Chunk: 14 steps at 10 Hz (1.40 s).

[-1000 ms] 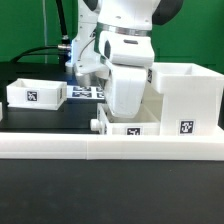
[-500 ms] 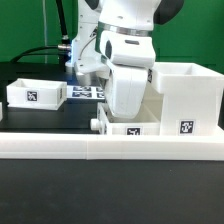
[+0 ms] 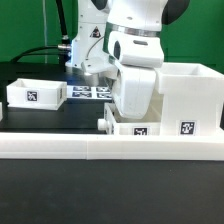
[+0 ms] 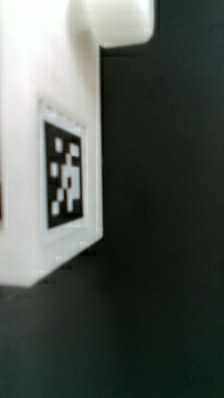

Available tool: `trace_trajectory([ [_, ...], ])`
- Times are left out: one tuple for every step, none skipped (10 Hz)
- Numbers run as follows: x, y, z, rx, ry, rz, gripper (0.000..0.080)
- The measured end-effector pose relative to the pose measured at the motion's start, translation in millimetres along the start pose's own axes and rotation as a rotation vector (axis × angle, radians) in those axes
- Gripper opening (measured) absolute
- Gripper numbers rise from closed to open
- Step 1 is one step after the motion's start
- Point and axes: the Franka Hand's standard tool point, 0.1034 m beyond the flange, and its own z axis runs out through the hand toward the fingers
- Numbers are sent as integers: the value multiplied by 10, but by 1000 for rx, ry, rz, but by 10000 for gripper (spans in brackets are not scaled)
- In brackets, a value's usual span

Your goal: Assemble drawer

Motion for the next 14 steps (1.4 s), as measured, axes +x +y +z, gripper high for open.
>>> trace_trajectory([
  [-2, 1, 0, -1, 0, 3, 42],
  [-11, -2, -5, -11, 6, 23, 42],
  [-21, 4, -15, -27, 11, 76, 42],
  [25, 3, -2, -25, 12, 103, 42],
  [55, 0, 10, -17, 11, 98, 42],
  [53, -1, 9, -16, 10, 105, 42],
  [51, -1, 10, -15, 10, 105, 42],
  [47, -4, 12, -15, 10, 105, 42],
  [46, -4, 12, -15, 10, 106, 42],
  [38, -8, 16, -14, 10, 107, 155],
  [-18, -34, 20, -14, 14, 123, 155],
  [-31, -33, -6, -19, 14, 157, 293],
  [18, -4, -68, -39, 18, 188, 474],
  [29, 8, -96, -43, 18, 195, 595],
])
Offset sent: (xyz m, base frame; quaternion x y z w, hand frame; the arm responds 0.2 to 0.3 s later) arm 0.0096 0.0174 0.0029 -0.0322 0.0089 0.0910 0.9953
